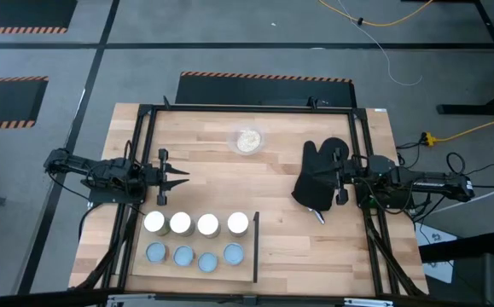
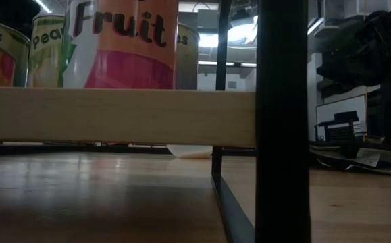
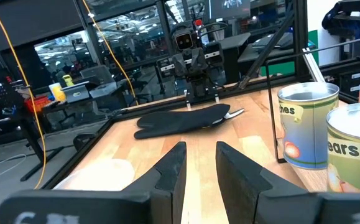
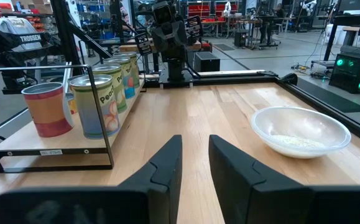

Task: Pick and place cans onto a shelf
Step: Return to Home Position

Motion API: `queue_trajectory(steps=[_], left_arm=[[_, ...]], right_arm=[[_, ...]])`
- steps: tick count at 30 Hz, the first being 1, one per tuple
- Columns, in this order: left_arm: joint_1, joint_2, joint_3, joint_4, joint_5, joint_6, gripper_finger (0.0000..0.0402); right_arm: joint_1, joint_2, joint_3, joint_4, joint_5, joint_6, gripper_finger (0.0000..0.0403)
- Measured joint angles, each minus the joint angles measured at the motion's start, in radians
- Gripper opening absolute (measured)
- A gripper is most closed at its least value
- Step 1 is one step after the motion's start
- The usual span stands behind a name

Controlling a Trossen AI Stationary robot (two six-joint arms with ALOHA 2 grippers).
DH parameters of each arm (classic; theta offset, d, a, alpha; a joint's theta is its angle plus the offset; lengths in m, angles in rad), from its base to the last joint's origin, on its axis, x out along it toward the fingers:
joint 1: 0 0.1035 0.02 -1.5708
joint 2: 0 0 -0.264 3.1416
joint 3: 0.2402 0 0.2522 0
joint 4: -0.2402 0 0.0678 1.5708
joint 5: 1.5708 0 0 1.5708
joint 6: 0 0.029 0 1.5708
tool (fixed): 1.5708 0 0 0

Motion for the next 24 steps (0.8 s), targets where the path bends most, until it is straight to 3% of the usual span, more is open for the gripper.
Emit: queue_trajectory(steps=[24], left_arm=[[0.000, 0.000, 0.000, 0.000, 0.000, 0.000, 0.0080]], right_arm=[[0.000, -0.091, 0.001, 0.002, 0.000, 0.000, 0.0084]])
